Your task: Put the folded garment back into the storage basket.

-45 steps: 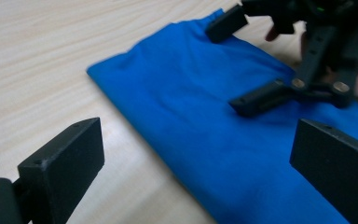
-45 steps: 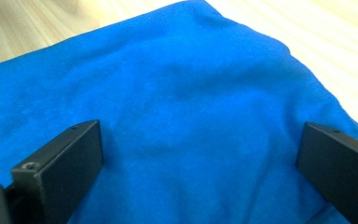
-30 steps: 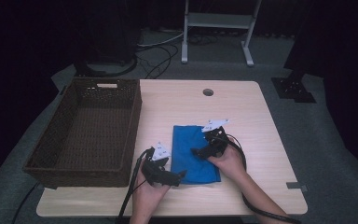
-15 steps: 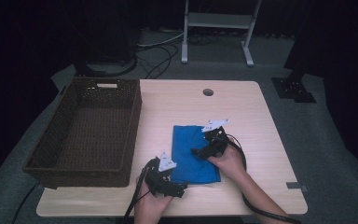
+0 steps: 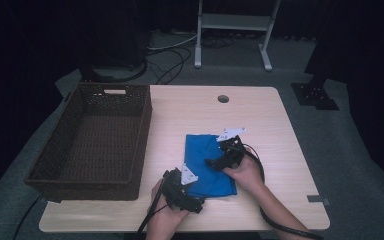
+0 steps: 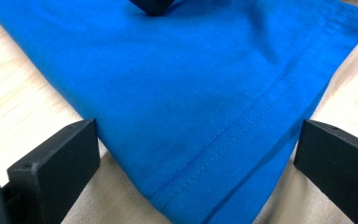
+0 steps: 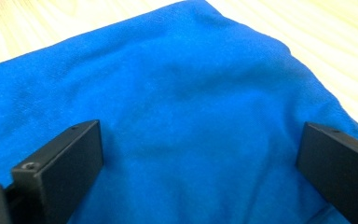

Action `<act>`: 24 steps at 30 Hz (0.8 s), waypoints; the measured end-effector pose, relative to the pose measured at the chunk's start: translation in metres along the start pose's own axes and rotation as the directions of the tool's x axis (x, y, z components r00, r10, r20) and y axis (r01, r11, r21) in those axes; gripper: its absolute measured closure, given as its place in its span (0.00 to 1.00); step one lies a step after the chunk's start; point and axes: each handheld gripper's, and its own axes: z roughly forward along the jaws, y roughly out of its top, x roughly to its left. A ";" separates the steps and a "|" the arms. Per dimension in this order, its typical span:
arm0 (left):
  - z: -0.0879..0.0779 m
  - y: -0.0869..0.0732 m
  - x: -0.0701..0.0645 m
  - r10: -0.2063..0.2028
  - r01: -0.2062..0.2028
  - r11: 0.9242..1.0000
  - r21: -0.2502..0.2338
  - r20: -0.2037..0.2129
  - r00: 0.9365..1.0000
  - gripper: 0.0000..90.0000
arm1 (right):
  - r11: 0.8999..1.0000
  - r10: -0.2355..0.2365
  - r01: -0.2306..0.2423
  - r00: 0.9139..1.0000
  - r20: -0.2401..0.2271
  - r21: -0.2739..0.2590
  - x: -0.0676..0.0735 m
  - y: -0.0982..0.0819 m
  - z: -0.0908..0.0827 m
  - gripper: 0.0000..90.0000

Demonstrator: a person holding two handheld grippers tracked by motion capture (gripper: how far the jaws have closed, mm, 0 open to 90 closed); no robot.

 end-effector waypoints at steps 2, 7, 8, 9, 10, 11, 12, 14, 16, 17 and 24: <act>0.000 0.000 0.001 0.007 -0.007 1.000 0.000 0.006 1.000 0.00 | 1.000 -0.002 0.002 1.000 0.000 -0.002 0.000 0.000 0.000 0.00; 0.000 0.000 0.001 0.007 -0.007 1.000 0.000 0.007 1.000 0.00 | 1.000 -0.007 0.007 1.000 0.002 -0.008 0.000 0.000 -0.002 0.00; 0.000 0.000 0.001 0.008 -0.008 1.000 0.001 0.007 1.000 0.00 | 1.000 -0.007 0.007 1.000 0.001 -0.013 -0.001 0.000 -0.003 0.00; 0.000 0.000 0.001 0.008 -0.008 1.000 0.000 0.007 1.000 0.00 | 1.000 -0.003 0.003 1.000 -0.003 -0.015 -0.001 0.000 -0.004 0.00; 0.000 0.000 0.001 0.008 -0.008 1.000 0.000 0.007 1.000 0.00 | 1.000 0.004 -0.004 1.000 -0.009 -0.017 -0.002 0.001 -0.004 0.00; 0.000 0.000 0.001 0.008 -0.008 1.000 0.000 0.007 1.000 0.00 | 1.000 0.006 -0.006 1.000 -0.016 -0.021 -0.003 0.001 -0.005 0.00; 0.000 0.000 0.001 0.008 -0.008 1.000 0.000 0.007 1.000 0.00 | 1.000 0.004 -0.005 1.000 -0.020 -0.020 -0.004 0.001 -0.006 0.00; 0.000 0.000 0.001 0.007 -0.007 1.000 0.000 0.007 1.000 0.00 | 1.000 0.003 -0.003 1.000 -0.025 -0.022 -0.006 0.002 -0.008 0.00; 0.000 0.000 0.001 0.008 -0.008 1.000 0.000 0.008 1.000 0.00 | 0.999 0.002 -0.004 0.999 -0.035 -0.035 -0.009 0.002 -0.010 0.00; 0.000 0.000 0.001 0.009 -0.009 1.000 0.001 0.007 1.000 0.00 | 0.999 0.001 -0.003 0.999 -0.036 -0.044 -0.011 0.003 -0.012 0.00; 0.000 0.000 0.001 0.007 -0.007 1.000 0.000 0.007 1.000 0.00 | 0.996 0.026 -0.027 0.999 -0.023 -0.087 -0.030 0.009 -0.028 0.00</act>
